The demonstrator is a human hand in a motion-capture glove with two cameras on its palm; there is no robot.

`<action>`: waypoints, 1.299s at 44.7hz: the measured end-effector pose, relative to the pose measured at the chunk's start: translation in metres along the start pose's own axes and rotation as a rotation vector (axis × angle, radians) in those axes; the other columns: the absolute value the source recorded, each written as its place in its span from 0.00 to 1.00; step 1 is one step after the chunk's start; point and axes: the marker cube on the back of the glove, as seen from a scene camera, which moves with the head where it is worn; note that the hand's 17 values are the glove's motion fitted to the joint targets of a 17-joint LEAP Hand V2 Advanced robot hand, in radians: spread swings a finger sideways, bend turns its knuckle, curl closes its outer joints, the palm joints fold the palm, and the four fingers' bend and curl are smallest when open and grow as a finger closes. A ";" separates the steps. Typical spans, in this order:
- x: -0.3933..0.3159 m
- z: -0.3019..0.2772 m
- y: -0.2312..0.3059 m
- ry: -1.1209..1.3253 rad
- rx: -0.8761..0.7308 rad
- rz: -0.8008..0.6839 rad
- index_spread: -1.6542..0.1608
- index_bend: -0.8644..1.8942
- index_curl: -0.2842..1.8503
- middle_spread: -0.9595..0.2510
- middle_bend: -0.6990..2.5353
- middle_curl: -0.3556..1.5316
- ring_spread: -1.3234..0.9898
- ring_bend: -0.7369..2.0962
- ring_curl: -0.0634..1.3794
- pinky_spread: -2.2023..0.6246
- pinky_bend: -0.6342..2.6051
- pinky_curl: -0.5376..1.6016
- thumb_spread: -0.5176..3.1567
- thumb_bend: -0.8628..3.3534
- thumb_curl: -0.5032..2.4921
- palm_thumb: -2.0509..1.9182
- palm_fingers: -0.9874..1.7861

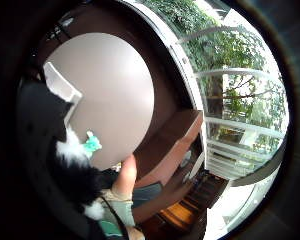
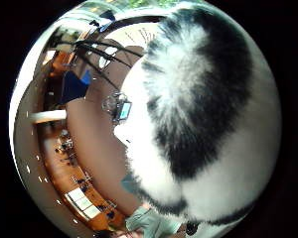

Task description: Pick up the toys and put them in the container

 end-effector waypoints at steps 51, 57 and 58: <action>-0.213 0.146 -0.061 0.020 -0.218 -0.196 0.77 0.50 0.54 0.59 0.52 0.66 0.40 0.72 0.59 0.67 0.52 0.50 0.39 0.21 0.52 0.63 0.51; -0.206 0.148 -0.052 0.081 -0.326 -0.217 0.81 0.34 0.45 0.68 0.36 0.56 0.47 0.55 0.52 0.73 0.59 0.51 0.43 0.19 0.46 0.58 0.16; -0.207 0.145 -0.053 0.068 -0.304 -0.218 0.81 0.34 0.43 0.71 0.33 0.54 0.48 0.53 0.50 0.74 0.59 0.50 0.44 0.19 0.45 0.57 0.15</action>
